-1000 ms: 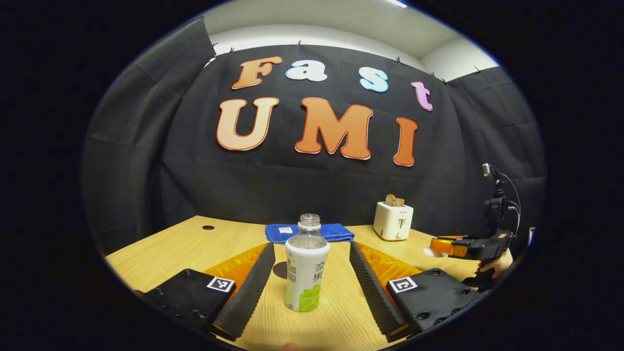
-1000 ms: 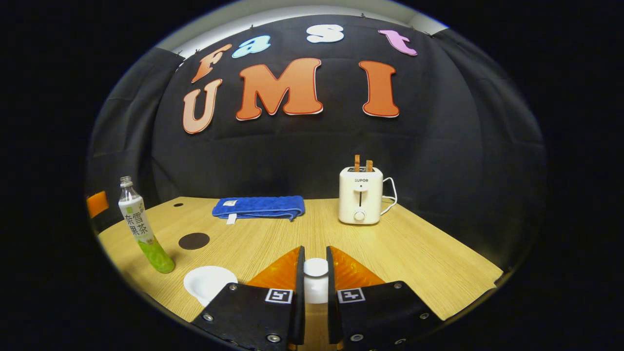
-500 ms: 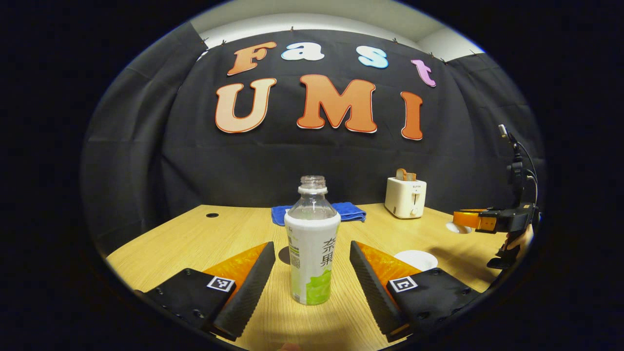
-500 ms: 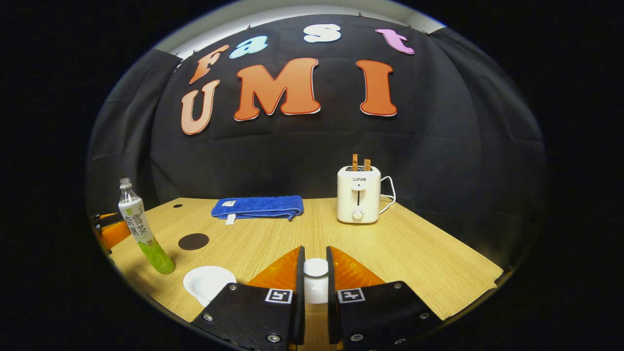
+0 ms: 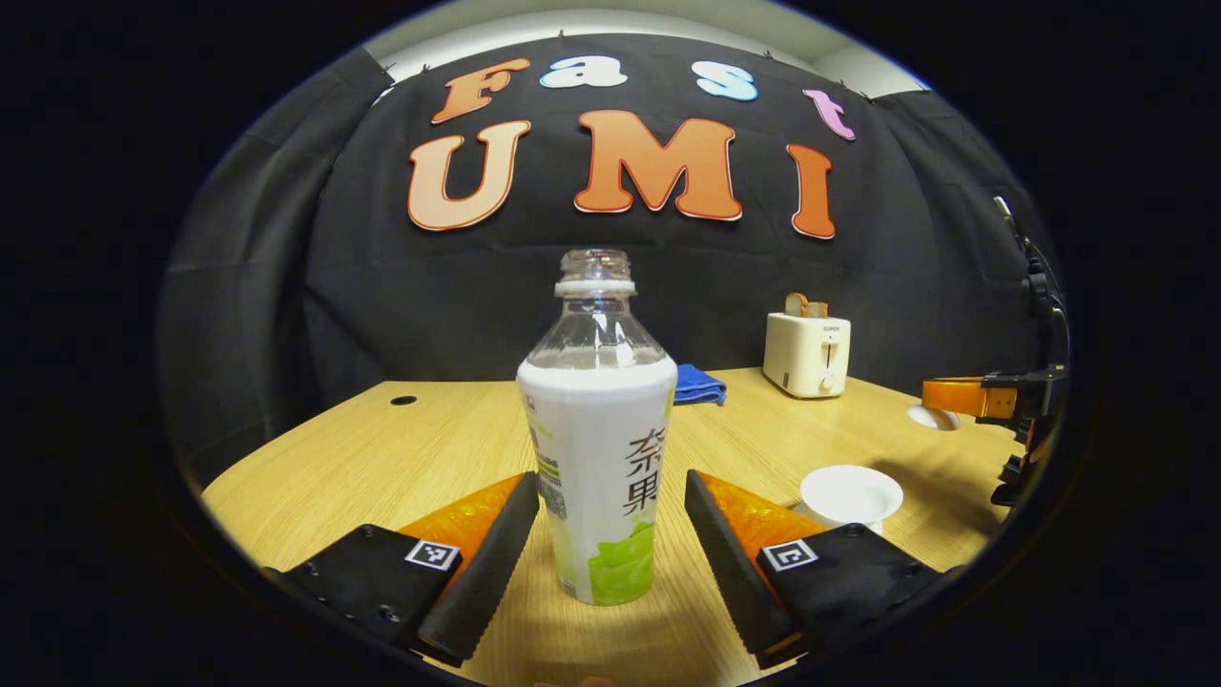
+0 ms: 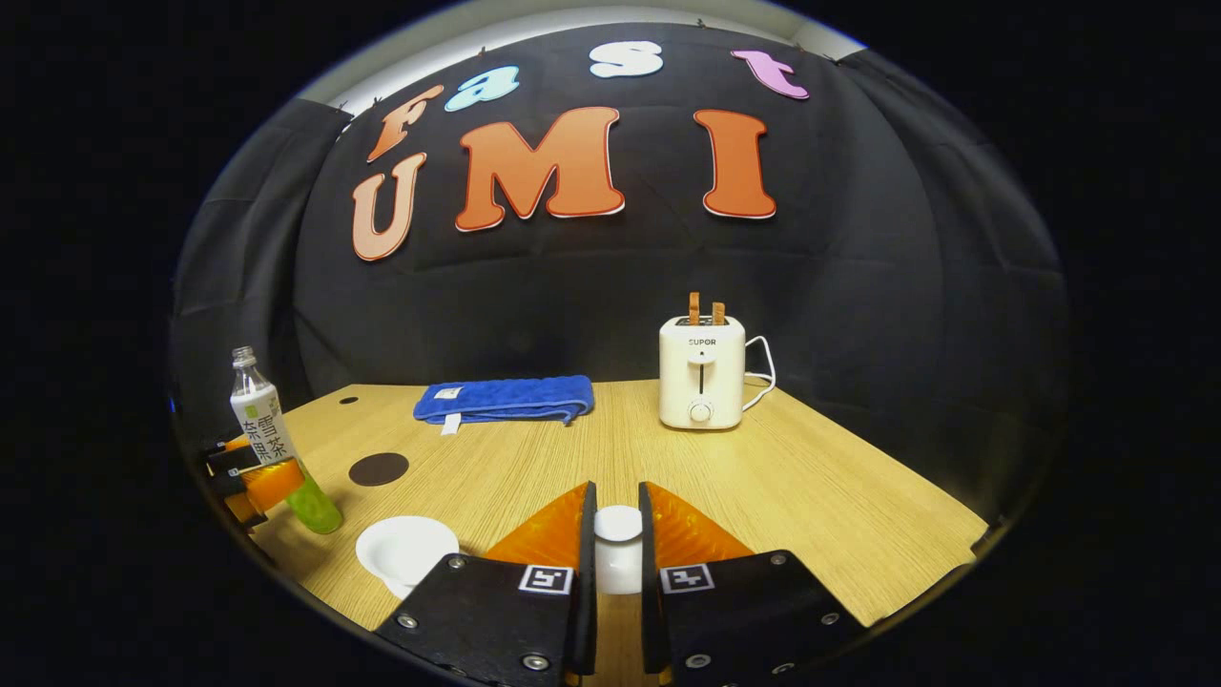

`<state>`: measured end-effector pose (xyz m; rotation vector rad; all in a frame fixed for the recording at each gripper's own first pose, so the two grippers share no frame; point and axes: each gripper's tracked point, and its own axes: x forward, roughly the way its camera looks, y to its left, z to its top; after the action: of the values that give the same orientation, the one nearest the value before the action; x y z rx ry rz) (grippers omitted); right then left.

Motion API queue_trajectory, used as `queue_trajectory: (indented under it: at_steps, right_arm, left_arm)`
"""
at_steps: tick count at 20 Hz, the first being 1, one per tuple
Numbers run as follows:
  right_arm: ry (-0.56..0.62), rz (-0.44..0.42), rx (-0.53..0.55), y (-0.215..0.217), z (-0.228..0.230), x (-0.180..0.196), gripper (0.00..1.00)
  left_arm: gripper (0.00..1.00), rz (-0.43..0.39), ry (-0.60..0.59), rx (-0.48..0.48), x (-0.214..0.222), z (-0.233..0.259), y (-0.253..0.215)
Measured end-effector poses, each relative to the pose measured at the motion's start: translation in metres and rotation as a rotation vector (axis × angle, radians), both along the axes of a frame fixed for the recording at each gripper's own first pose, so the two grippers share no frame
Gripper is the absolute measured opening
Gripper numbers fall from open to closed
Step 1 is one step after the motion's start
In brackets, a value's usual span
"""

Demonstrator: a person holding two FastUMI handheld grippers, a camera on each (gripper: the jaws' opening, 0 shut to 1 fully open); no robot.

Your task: Open the teacup lid with one hand, grasp the water bottle and pour water into the teacup with the other hand; after pouring, place the water bottle on the coaster and then close the teacup lid.

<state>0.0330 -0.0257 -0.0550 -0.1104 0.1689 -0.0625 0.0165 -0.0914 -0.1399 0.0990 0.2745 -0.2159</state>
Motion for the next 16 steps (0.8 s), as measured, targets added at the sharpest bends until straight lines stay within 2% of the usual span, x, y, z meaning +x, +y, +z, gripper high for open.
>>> queue_trajectory:
  at_steps: [5,9,12,14,16]
  right_arm:
    - [-0.003,0.001,0.007,0.0,0.002,-0.002,0.19]
    - [-0.011,0.003,0.015,-0.001,0.006,-0.004,0.19]
    - [-0.017,0.002,0.021,-0.002,0.009,-0.005,0.19]
    - [-0.021,-0.002,0.026,-0.005,0.011,-0.007,0.19]
    - [-0.023,-0.007,0.031,-0.008,0.012,-0.006,0.19]
  left_arm:
    - [0.99,0.007,-0.019,0.02,0.01,0.005,0.005]
    - [0.68,-0.007,-0.019,0.066,0.011,0.007,0.004]
    - [0.63,-0.029,-0.019,0.145,0.008,0.013,0.001]
    - [0.63,-0.062,-0.051,0.197,0.007,0.025,-0.007]
    - [0.64,-0.09,-0.078,0.289,0.004,0.034,-0.012]
